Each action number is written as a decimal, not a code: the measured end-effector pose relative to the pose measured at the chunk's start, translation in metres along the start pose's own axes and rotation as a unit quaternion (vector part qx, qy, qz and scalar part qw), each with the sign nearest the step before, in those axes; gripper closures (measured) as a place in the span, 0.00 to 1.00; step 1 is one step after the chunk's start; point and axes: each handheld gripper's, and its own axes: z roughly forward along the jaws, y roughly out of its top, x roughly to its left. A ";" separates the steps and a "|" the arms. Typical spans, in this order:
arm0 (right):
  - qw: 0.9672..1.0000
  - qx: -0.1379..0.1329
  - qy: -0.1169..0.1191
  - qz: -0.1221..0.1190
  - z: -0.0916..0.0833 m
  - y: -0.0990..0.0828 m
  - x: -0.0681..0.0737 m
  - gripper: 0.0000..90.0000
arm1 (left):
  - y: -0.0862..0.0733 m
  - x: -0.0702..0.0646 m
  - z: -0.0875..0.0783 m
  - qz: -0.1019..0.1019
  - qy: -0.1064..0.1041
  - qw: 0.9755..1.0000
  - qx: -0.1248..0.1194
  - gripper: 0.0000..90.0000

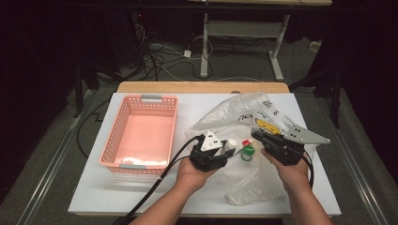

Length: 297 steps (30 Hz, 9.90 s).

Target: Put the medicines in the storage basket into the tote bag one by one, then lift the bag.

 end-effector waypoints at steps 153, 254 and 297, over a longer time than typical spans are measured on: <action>0.997 -0.042 -0.071 0.003 -0.017 -0.002 0.000 1.00 | -0.010 0.015 -0.043 0.010 0.110 0.980 -0.164 0.97; 0.987 -0.121 -0.095 -0.039 -0.020 0.094 -0.006 0.82 | -0.042 0.012 -0.043 -0.032 0.052 0.997 -0.045 0.00; 0.986 0.083 -0.133 0.054 -0.040 -0.093 -0.022 0.00 | -0.091 0.007 -0.028 -0.056 0.034 0.998 -0.025 0.00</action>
